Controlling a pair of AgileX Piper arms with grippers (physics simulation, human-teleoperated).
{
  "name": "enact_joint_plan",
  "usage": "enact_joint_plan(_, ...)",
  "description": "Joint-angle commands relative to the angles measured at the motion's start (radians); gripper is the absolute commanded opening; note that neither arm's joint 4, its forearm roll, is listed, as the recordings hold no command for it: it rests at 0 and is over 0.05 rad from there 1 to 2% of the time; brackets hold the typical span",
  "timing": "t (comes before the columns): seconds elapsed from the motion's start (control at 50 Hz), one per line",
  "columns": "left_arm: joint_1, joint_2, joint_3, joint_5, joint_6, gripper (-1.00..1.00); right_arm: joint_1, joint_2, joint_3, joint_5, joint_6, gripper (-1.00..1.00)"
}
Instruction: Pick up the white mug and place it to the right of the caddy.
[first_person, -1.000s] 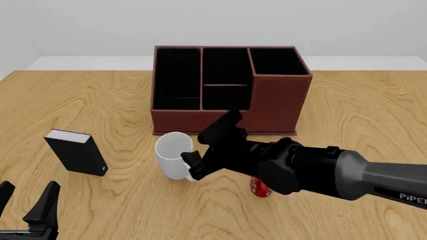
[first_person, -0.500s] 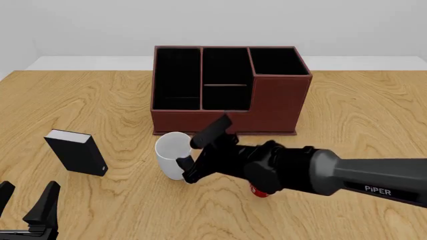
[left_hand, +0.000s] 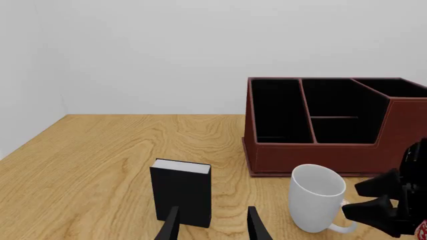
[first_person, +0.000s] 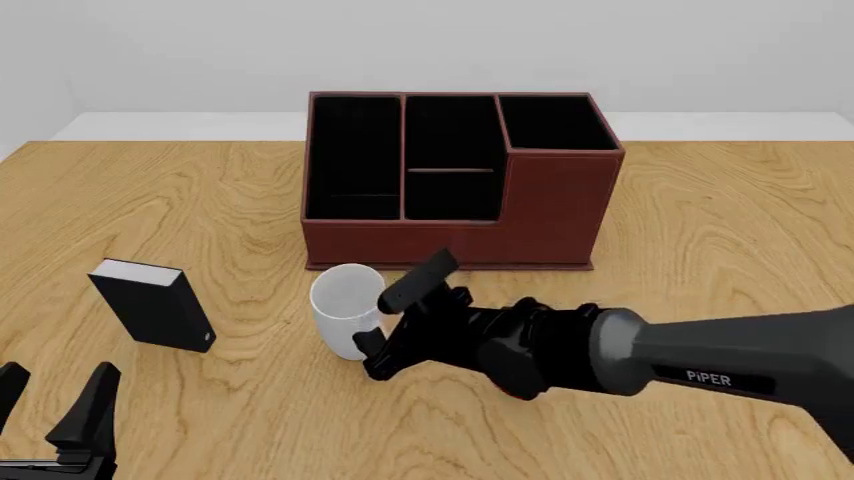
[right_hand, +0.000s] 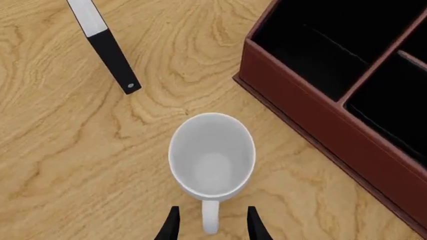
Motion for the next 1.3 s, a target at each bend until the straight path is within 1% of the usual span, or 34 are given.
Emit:
enact_joint_plan(0.02, 0.000, 0.000, 0.000, 0.000, 0.000, 1.00, 0.008, 0.035, -0.002, -0.014, 0.009, 1.00)
enact_joint_plan(0.52, 0.000, 0.000, 0.000, 0.000, 0.000, 1.00, 0.001, 0.098, 0.008, -0.051, 0.023, 1.00)
enact_joint_plan(0.68, 0.000, 0.000, 0.000, 0.000, 0.000, 1.00, 0.010, 0.128, -0.007, -0.053, 0.028, 1.00)
enact_joint_plan(0.76, 0.000, 0.000, 0.000, 0.000, 0.000, 1.00, 0.003, 0.119, 0.000, -0.056, 0.021, 1.00)
enact_joint_plan(0.78, 0.000, 0.000, 0.000, 0.000, 0.000, 1.00, -0.009, 0.111, 0.012, -0.066, 0.008, -1.00)
enact_joint_plan(0.88, 0.000, 0.000, 0.000, 0.000, 0.000, 1.00, -0.002, 0.116, 0.006, -0.060, 0.010, -1.00)
enact_joint_plan(1.16, 0.000, 0.000, 0.000, 0.000, 0.000, 1.00, -0.017, 0.083, 0.023, -0.063, 0.007, -1.00)
enact_joint_plan(1.3, 0.000, 0.000, 0.000, 0.000, 0.000, 1.00, -0.041, 0.010, 0.057, -0.061, -0.032, -1.00)
